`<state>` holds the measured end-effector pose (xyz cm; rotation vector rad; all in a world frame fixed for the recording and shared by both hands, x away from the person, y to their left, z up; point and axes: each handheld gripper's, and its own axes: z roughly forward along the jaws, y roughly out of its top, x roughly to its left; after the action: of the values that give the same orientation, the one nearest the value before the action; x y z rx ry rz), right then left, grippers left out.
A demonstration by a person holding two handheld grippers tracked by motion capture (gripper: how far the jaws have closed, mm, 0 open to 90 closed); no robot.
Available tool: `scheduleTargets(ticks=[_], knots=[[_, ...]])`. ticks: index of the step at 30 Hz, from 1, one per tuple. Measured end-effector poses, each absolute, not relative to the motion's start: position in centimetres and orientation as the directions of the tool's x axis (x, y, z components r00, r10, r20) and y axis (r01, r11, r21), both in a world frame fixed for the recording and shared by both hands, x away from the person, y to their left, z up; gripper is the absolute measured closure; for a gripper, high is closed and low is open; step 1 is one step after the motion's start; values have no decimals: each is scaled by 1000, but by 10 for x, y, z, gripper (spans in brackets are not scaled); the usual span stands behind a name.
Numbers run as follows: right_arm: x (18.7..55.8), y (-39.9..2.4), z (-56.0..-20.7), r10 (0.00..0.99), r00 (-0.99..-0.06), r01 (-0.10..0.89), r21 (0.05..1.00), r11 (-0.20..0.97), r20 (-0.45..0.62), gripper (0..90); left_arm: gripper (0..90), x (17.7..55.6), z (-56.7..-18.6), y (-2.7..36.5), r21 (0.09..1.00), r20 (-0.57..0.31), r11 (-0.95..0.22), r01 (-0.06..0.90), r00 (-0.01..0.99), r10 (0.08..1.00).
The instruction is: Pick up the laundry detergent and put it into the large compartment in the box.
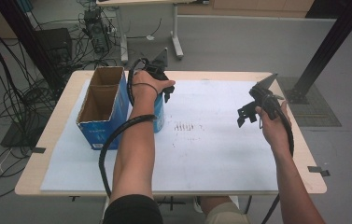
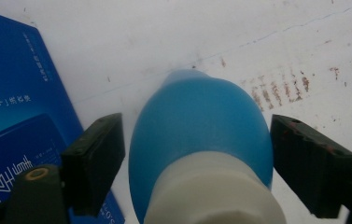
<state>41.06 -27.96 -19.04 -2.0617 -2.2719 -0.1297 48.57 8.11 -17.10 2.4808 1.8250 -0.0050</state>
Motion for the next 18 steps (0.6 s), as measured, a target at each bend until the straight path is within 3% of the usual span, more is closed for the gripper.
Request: scheduleTargets(ticks=[18], knots=[[413,-279,-191,989,-102,995,16,100,112,53,370,489,-175,84,31,-54,-270,962,272,961]])
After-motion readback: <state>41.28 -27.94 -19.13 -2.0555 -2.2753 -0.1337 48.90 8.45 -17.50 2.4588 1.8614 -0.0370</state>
